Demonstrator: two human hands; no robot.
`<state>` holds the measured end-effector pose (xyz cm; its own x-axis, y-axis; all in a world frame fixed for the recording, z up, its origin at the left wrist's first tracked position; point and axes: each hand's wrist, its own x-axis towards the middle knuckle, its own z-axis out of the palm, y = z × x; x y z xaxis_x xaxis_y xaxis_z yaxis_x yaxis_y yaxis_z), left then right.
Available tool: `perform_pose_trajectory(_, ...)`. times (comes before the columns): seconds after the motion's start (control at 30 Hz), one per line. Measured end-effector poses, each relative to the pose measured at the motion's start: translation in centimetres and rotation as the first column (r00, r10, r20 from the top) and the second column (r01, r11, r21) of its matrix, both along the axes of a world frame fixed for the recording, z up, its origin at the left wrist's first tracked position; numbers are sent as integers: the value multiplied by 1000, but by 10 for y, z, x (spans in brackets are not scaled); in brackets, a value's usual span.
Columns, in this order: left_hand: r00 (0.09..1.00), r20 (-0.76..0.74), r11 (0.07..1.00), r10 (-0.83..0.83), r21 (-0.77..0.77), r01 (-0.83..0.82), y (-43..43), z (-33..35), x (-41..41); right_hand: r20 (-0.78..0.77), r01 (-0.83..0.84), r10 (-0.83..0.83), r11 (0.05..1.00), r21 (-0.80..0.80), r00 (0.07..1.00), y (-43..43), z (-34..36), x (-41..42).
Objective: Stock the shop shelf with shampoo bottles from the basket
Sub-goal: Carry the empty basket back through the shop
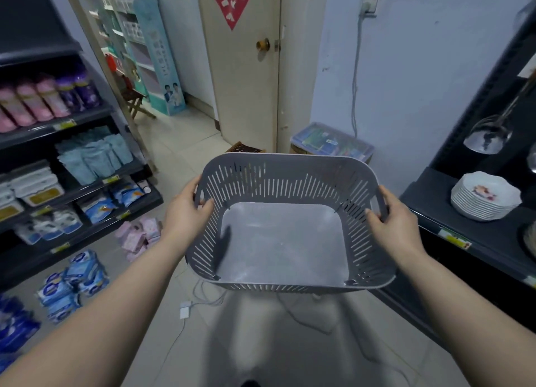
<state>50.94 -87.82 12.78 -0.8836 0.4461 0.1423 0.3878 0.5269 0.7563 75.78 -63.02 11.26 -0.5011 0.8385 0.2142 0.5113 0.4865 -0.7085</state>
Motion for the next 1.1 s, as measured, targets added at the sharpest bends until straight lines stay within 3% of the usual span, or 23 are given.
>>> perform_pose_trajectory(0.37, 995, 38, 996, -89, 6, 89, 87, -20, -135, 33, 75, -74, 997, -32, 997, 76, -15, -113)
perform_pose_trajectory(0.57, 987, -12, 987, -163, -9, 163, 130, -24, -216, 9, 116, -116, 993, -20, 993, 103, -23, -177)
perform_pose_trajectory(0.87, 975, -18, 975, -219, -36, 219, 210, -32, -277, 9, 199, -199, 978, -67, 980, 158, -36, -224)
perform_pose_trajectory(1.1, 965, -51, 965, -256, -72, 252, 308, -45, -321, 35, 220, -219, 973, -64, 975, 248, -56, -264)
